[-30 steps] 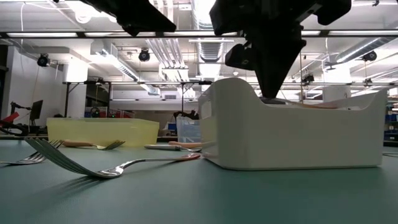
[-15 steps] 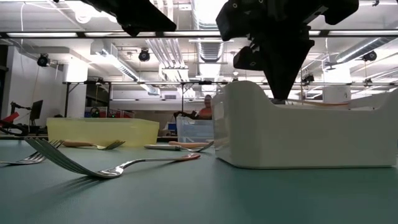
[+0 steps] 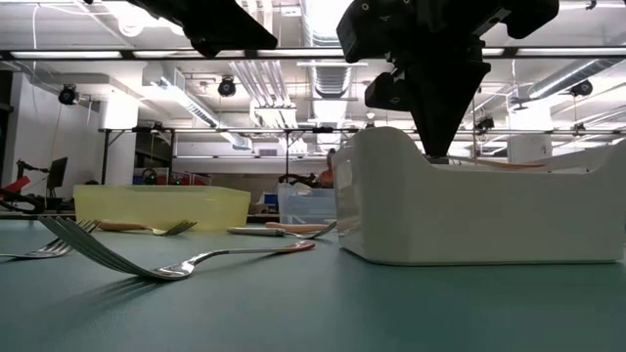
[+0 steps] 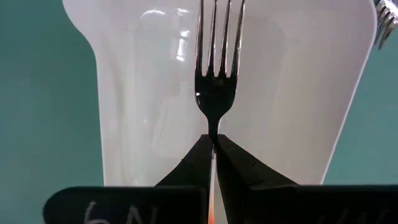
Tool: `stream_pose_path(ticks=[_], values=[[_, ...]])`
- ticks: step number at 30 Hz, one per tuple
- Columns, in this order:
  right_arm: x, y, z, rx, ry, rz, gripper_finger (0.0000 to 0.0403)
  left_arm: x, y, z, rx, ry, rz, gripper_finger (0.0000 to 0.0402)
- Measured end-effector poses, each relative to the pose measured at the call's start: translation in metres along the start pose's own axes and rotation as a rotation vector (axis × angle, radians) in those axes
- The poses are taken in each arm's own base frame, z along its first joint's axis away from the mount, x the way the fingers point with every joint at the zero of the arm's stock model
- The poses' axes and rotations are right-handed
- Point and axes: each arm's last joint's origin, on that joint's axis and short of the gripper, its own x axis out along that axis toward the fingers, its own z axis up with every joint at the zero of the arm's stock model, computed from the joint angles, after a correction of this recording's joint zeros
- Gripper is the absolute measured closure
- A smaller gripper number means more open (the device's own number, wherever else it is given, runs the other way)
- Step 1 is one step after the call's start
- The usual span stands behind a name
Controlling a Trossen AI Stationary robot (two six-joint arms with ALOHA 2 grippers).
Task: Sort silverware by color (type)
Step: Put the orange fork into the white bin
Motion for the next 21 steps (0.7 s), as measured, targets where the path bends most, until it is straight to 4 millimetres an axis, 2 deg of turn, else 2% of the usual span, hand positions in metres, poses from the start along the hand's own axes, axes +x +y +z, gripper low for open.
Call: stream_pose_path(ticks=[12, 21], values=[[0.0001, -0.0001, 0.0000, 0.016, 0.000, -0.003, 0.0392, 0.0000, 0.0000, -0.0002, 0.001, 0.001, 0.000, 0.0402], [0.0002, -0.0002, 0.0006, 0.015, -0.007, -0.008, 0.0346, 0.0000, 0.0000, -0.0002, -0.030, 0.001, 0.000, 0.0402]])
